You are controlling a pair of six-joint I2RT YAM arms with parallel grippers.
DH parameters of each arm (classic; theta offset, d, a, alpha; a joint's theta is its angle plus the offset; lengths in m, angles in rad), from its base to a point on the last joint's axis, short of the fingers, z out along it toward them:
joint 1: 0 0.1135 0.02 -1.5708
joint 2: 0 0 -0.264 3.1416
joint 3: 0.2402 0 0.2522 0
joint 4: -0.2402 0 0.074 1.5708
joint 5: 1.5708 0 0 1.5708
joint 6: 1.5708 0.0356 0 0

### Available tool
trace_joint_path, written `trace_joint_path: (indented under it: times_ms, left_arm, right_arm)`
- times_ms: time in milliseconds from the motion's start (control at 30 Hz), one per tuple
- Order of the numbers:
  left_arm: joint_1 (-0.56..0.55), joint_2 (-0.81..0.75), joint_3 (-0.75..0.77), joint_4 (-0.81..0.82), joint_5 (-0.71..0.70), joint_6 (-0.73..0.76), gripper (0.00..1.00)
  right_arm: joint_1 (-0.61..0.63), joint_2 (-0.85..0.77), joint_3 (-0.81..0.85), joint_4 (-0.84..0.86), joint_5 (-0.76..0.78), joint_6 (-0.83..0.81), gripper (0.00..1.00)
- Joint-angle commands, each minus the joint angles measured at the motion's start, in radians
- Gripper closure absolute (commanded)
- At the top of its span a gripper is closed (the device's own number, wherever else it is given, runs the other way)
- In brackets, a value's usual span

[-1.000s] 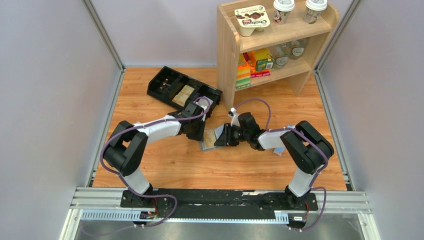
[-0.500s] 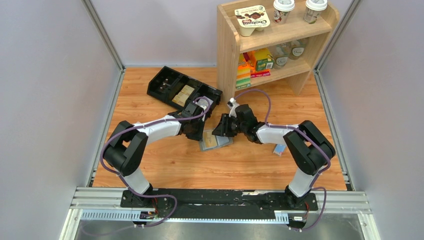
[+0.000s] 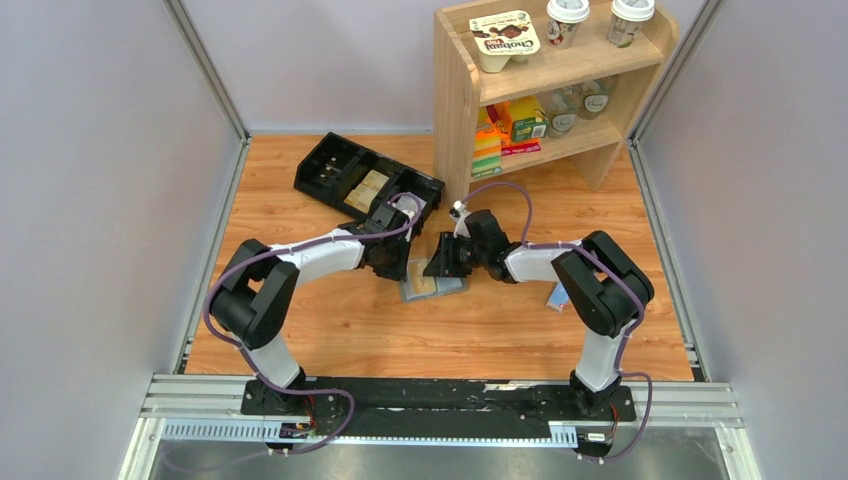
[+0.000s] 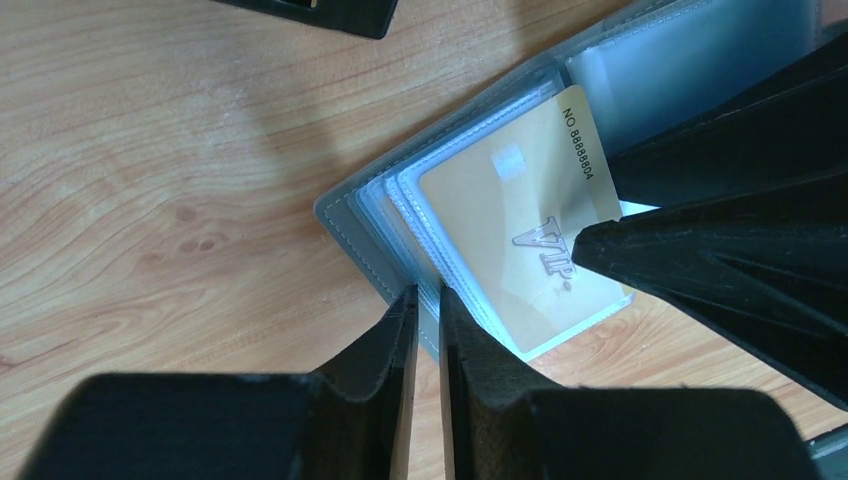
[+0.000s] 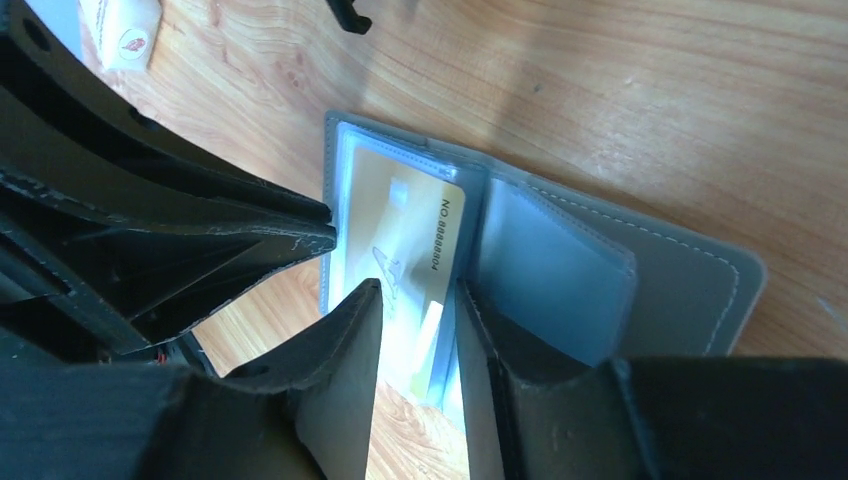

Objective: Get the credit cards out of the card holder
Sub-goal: Remove the credit card from the card holder.

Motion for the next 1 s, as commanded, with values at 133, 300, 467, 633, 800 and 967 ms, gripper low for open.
trace_joint_path:
  times_ms: [133, 300, 467, 633, 800, 967]
  left_arm:
    - [0.003, 0.028, 0.026, -0.006, -0.007, 0.012, 0.81]
    - [0.003, 0.034, 0.034, -0.03, -0.032, 0.029, 0.82]
    - [0.001, 0.041, 0.043, -0.045, -0.049, 0.048, 0.83]
    - [0.003, 0.034, 0.046, -0.041, -0.034, 0.045, 0.83]
    - [-0.002, 0.031, 0.039, -0.016, -0.006, 0.028, 0.83]
    - [-0.013, 0.05, 0.043, -0.003, 0.009, 0.017, 0.84]
  right_arm:
    - [0.002, -0.048, -0.005, 0.067, -0.127, 0.01, 0.67]
    - [-0.002, -0.094, -0.026, 0.105, -0.156, 0.041, 0.69]
    - [-0.008, -0.111, -0.025, 0.098, -0.162, 0.047, 0.71]
    - [-0.009, -0.08, -0.026, 0.104, -0.168, 0.071, 0.74]
    - [-0.009, -0.022, -0.023, 0.13, -0.182, 0.105, 0.76]
    - [-0.009, 0.036, -0.006, 0.174, -0.206, 0.146, 0.76]
